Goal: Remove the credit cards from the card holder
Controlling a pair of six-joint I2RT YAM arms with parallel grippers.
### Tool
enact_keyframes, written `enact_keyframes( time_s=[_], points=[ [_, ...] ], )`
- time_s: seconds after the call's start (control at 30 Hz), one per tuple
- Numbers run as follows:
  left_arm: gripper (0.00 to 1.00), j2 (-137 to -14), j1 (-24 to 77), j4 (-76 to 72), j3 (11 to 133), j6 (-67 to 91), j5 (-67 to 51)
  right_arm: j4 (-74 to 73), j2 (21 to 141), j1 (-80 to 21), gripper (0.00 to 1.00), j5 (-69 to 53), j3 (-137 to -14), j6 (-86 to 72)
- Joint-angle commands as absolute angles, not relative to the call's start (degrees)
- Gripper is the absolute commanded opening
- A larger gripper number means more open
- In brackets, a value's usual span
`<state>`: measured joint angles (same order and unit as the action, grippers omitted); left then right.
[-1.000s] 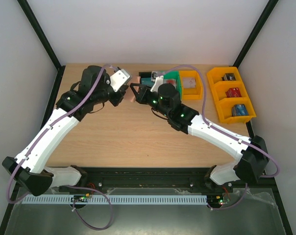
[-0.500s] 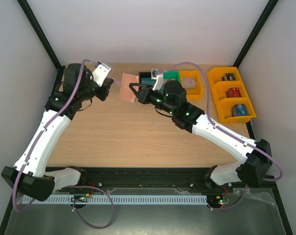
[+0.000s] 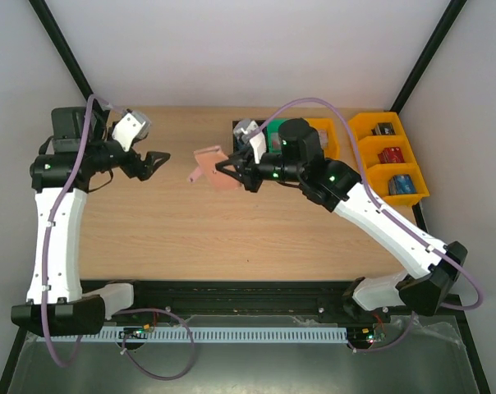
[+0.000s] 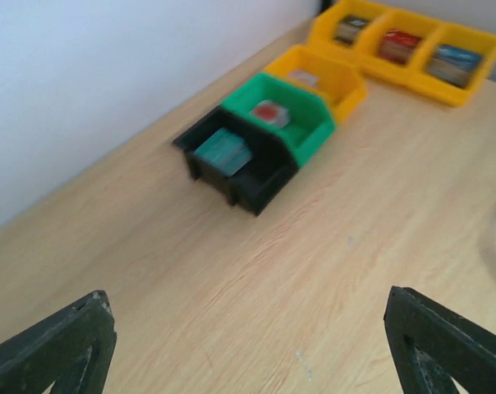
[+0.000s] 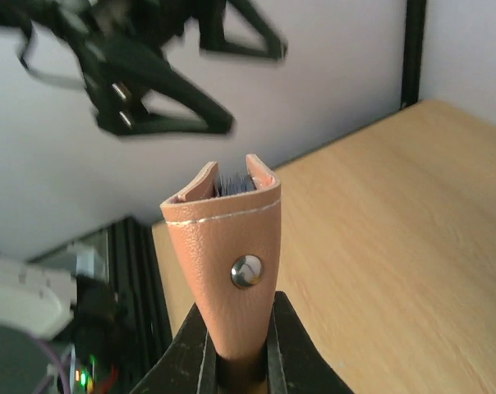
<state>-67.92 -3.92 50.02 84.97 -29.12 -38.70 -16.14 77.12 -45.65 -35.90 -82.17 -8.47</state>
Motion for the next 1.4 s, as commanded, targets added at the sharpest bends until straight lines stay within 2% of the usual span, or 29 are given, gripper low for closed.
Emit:
enact_keyframes(
  time_s=[0.0, 0.07, 0.17, 0.23, 0.37, 0.43, 0.47, 0.6, 0.67, 0.77, 0.9, 0.93, 0.97, 1.03, 1.1, 1.13, 1.17, 1.27, 1.37],
  points=[
    [0.91, -68.33, -3.04, 68.62, 93.24, -47.59, -53.22, -29.24, 78.28, -45.65, 0.02, -41.17, -84.25, 5.37],
    [0.93, -68.87, 0.53, 70.66, 94.77, -49.27, -54.26, -31.83, 78.66, -45.83, 0.02, -41.98, -84.49, 7.92],
    [0.97, -69.97, 14.12, 68.39, 94.32, -44.28, -47.04, -34.81, 79.61, -46.89, 0.02, -43.17, -85.39, 10.81],
    [0.99, -71.66, 19.65, 68.84, 94.43, -43.71, -44.53, -35.77, 80.01, -47.76, 0.01, -44.24, -85.98, 12.27],
    [0.99, -73.66, 23.02, 65.54, 92.79, -42.27, -37.34, -36.96, 80.08, -49.62, 0.02, -47.79, -86.48, 14.98],
    [0.94, -74.42, 24.5, 65.2, 92.07, -42.38, -35.75, -37.32, 80.17, -50.14, 0.02, -48.63, -86.72, 15.92],
    [0.89, -74.7, 25.47, 65.54, 91.92, -42.89, -35.49, -37.5, 80.16, -50.26, 0.02, -48.76, -86.93, 16.25],
    [0.31, -74.86, 26.98, 67.43, 91.85, -45.28, -36.07, -38.15, 79.72, -50.32, 0.02, -48.56, -87.7, 17.53],
    [0.14, -74.52, 26.98, 68.43, 92.04, -46.03, -36.83, -37.54, 78.92, -50.32, 0.02, -48.13, -87.95, 17.55],
    [0.03, -73.83, 26.96, 71.33, 92.35, -48.63, -39.55, -34.24, 77.21, -50.32, 0.02, -45.87, -87.41, 15.73],
    [0.02, -72.75, 26.54, 70.95, 93.11, -47.53, -41.9, -28.84, 74.57, -50.26, 0.02, -43.1, -85.6, 13.93],
    [0.02, -72.32, 26.09, 69.24, 93.51, -45.34, -42.12, -26.94, 73.69, -50.21, 0.05, -41.71, -84.73, 12.95],
    [0.02, -71.93, 25.27, 66.85, 94.11, -42.25, -41.72, -24.97, 72.8, -50.14, 0.16, -40.35, -83.63, 12.04],
    [0.02, -71.03, 23.04, 61.33, 96.01, -34.72, -38.46, -19.48, 70.49, -49.7, 0.52, -37.14, -80.75, 9.39],
    [0.02, -70.24, 20.72, 56.85, 99.65, -27.93, -32.28, -12.42, 68.09, -47.84, 0.84, -35.76, -77.3, 5.19],
    [0.02, -69.7, 19.59, 54.94, 101.85, -25.49, -28.55, -9.31, 67.43, -46.95, 0.96, -35.77, -75.93, 2.97],
    [0.02, -69.14, 18.88, 53.58, 104.26, -23.57, -24.86, -6.38, 67.01, -46.21, 0.99, -35.85, -75.1, 0.7],
    [0.02, -68.58, 18.68, 53.84, 113.11, -20.66, -16.63, 0.37, 66.07, -45.61, 0.99, -35.77, -75.14, -3.61],
    [0.02, -62.43, 18.61, 49.8, 111.13, -17.26, -16.11, 6.38, 65.65, -45.56, 0.99, -36.96, -76.11, -7.42]
  ],
)
